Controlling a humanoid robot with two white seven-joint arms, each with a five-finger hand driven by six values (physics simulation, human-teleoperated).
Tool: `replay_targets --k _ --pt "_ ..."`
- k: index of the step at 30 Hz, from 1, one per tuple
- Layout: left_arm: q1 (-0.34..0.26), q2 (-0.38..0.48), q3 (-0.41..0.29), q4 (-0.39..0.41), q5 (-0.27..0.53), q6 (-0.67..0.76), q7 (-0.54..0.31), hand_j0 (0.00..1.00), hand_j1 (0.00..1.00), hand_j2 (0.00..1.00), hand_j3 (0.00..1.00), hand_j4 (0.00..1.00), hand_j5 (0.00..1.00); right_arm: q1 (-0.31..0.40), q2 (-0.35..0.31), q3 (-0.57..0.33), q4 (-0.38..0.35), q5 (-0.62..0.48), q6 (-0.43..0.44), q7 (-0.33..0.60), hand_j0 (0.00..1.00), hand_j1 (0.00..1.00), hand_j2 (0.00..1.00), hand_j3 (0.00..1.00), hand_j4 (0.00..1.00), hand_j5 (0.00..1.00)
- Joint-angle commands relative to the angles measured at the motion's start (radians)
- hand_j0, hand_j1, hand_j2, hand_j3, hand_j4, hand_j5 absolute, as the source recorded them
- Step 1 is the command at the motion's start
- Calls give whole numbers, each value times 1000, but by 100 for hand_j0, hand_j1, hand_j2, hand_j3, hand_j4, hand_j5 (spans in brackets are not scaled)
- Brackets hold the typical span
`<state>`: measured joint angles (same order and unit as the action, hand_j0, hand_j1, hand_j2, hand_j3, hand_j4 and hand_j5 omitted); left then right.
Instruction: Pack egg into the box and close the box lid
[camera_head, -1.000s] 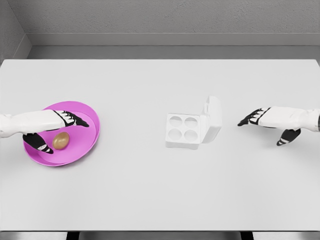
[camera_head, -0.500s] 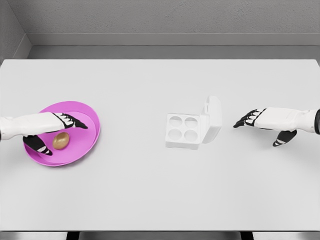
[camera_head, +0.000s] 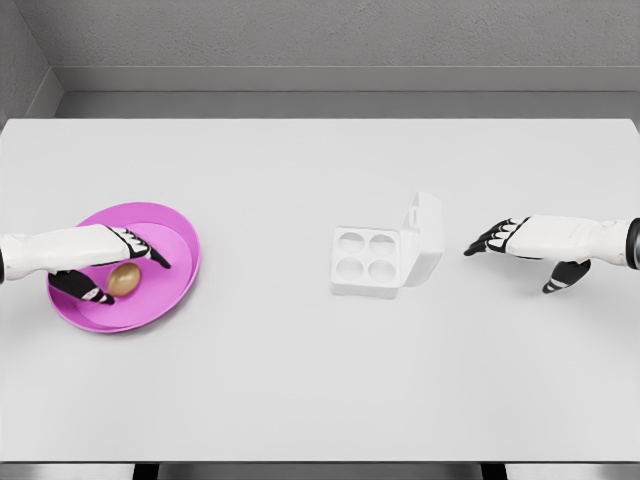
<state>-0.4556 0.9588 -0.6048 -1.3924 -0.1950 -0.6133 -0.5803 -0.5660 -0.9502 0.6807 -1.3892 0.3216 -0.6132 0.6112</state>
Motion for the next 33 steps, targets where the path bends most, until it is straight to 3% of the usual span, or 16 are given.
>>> replay_targets --k 1,20,31,33 --pt "0 3 0 -1 6 2 0 67 67 67 67 67 67 0 -5 2 -1 -6 2 0 100 100 100 100 100 100" --pt "8 9 -13 -2 20 2 -3 48 48 48 48 48 48 0 -6 5 -4 -6 2 0 100 100 100 100 100 100" --pt "17 12 -12 -16 22 2 -10 49 49 49 49 49 49 0 -4 6 -11 -6 2 0 100 100 100 100 100 100" --pt "17 40 -6 -56 38 2 -10 49 49 49 49 49 49 0 -4 6 -13 -6 2 0 100 100 100 100 100 100"
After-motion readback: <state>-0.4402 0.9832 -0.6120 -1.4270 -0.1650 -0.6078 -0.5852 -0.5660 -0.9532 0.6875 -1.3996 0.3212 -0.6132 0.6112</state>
